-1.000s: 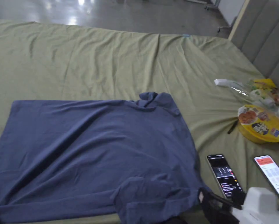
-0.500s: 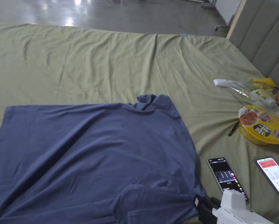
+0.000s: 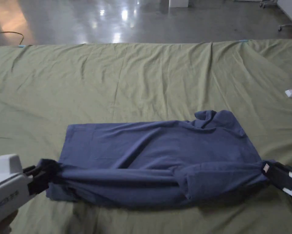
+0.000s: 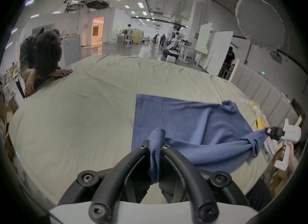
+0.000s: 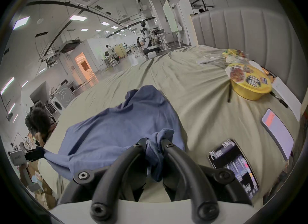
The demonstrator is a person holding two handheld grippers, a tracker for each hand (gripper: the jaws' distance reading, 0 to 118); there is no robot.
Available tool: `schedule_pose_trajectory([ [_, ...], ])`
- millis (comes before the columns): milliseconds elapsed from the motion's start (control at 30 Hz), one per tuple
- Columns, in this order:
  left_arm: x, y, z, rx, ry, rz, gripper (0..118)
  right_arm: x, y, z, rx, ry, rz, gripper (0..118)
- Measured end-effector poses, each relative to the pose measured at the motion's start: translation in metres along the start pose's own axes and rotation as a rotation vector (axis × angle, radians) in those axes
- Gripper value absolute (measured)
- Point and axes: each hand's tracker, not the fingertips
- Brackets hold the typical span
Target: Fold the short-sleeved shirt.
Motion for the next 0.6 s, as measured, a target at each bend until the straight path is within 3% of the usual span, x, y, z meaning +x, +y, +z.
schedule_pose_trajectory([
  [200, -0.01, 0.031, -0.095, -0.162, 0.071, 0.097, 10, -0.02, 0.029, -0.087, -0.118, -0.06, 0.028, 15],
  [267, -0.011, 0.026, -0.115, -0.184, 0.138, 0.085, 38, -0.023, 0.028, -0.106, -0.172, -0.109, 0.062, 24],
  [300, -0.011, 0.023, -0.12, -0.185, 0.171, 0.068, 60, -0.023, 0.027, -0.111, -0.183, -0.122, 0.074, 40],
  [333, -0.011, 0.02, -0.12, -0.182, 0.171, 0.057, 85, -0.019, 0.026, -0.113, -0.184, -0.117, 0.085, 66],
  [367, -0.012, 0.017, -0.119, -0.176, 0.16, 0.047, 94, -0.017, 0.026, -0.115, -0.192, -0.123, 0.096, 78],
  [600, 0.002, 0.015, 0.01, 0.111, 0.036, -0.121, 94, 0.007, 0.032, -0.02, 0.041, -0.04, 0.102, 80],
])
